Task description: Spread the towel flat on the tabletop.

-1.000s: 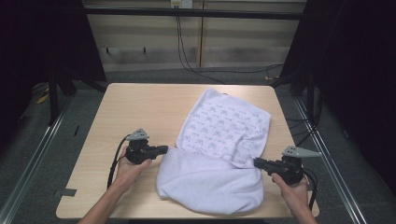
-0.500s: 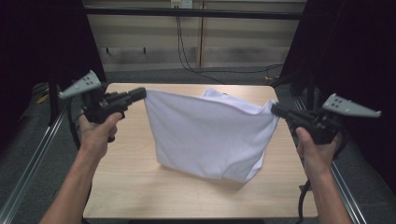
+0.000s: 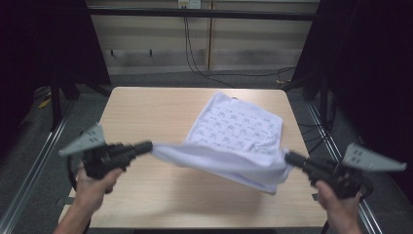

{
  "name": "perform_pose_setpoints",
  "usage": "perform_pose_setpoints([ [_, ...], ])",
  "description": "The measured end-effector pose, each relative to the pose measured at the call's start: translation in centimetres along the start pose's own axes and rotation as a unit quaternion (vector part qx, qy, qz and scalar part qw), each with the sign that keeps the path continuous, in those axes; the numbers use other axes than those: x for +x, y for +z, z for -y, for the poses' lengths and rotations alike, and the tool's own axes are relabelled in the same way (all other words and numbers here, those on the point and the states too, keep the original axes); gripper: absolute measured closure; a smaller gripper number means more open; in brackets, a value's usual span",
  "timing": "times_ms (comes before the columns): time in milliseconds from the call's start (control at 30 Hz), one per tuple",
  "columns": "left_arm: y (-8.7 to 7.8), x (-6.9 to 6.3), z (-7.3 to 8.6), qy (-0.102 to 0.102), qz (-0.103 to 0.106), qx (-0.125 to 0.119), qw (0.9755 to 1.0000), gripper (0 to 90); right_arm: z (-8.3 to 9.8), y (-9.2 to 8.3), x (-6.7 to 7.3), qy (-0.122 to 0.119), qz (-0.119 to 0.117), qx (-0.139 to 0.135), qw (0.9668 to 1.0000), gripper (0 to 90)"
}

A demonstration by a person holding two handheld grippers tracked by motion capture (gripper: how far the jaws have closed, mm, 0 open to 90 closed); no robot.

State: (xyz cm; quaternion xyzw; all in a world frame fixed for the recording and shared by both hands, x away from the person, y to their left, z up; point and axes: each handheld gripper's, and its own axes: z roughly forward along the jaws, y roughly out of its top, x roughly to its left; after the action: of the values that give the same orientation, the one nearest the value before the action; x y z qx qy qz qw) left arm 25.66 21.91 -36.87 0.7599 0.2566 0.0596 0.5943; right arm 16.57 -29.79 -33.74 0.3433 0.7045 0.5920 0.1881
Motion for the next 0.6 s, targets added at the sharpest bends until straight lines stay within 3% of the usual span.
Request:
perform_pose_setpoints([
  [33, 0.6, 0.2, 1.6, -0.023, 0.006, 0.016, 0.9996, 89.1, 1.8, 0.2, 0.3, 0.017, -0.002, 0.018, 0.9997, 88.2],
  [100, 1.3, 0.6, 4.1, -0.032, 0.0, 0.053, 0.998, 89.1, 5.0, 0.7, 0.9, 0.034, -0.008, 0.066, 0.9972, 88.2],
  [133, 1.4, 0.6, 5.1, -0.049, 0.008, 0.057, 0.9972, 89.1, 6.4, 0.8, 1.0, 0.048, -0.017, 0.08, 0.9955, 88.2],
  [200, 1.0, 0.1, 6.6, -0.051, 0.015, 0.076, 0.9956, 89.1, 8.5, 0.6, 1.2, 0.058, -0.035, 0.107, 0.9919, 88.1],
  [267, 0.3, -1.1, 7.9, -0.042, 0.03, 0.101, 0.9936, 89.1, 10.1, -0.1, 1.3, 0.081, -0.07, 0.115, 0.9875, 87.8],
  [300, -0.2, -1.8, 8.4, -0.038, 0.032, 0.111, 0.9925, 89.1, 10.6, -0.6, 1.4, 0.082, -0.077, 0.121, 0.9863, 87.6],
  [367, -1.3, -3.3, 9.3, -0.042, 0.054, 0.119, 0.9905, 89.0, 11.3, -1.7, 1.7, 0.089, -0.124, 0.124, 0.9806, 87.0],
  [400, -1.9, -4.0, 9.6, -0.035, 0.056, 0.123, 0.9902, 88.9, 11.5, -2.3, 2.0, 0.091, -0.138, 0.127, 0.978, 86.1],
  [467, -3.1, -5.4, 9.9, -0.031, 0.073, 0.126, 0.9888, 88.4, 11.5, -3.1, 2.5, 0.084, -0.171, 0.14, 0.9716, 78.8],
  [533, -4.1, -6.5, 10.3, -0.032, 0.089, 0.117, 0.9886, 87.4, 10.8, -3.5, 2.8, 0.069, -0.16, 0.144, 0.974, 70.6],
  [567, -4.5, -6.8, 10.4, -0.027, 0.099, 0.113, 0.9883, 82.8, 10.4, -3.8, 2.7, 0.069, -0.166, 0.133, 0.9747, 69.0],
  [600, -4.8, -7.1, 10.5, -0.024, 0.097, 0.103, 0.9897, 77.1, 10.1, -4.0, 2.5, 0.07, -0.163, 0.121, 0.9766, 64.8],
])
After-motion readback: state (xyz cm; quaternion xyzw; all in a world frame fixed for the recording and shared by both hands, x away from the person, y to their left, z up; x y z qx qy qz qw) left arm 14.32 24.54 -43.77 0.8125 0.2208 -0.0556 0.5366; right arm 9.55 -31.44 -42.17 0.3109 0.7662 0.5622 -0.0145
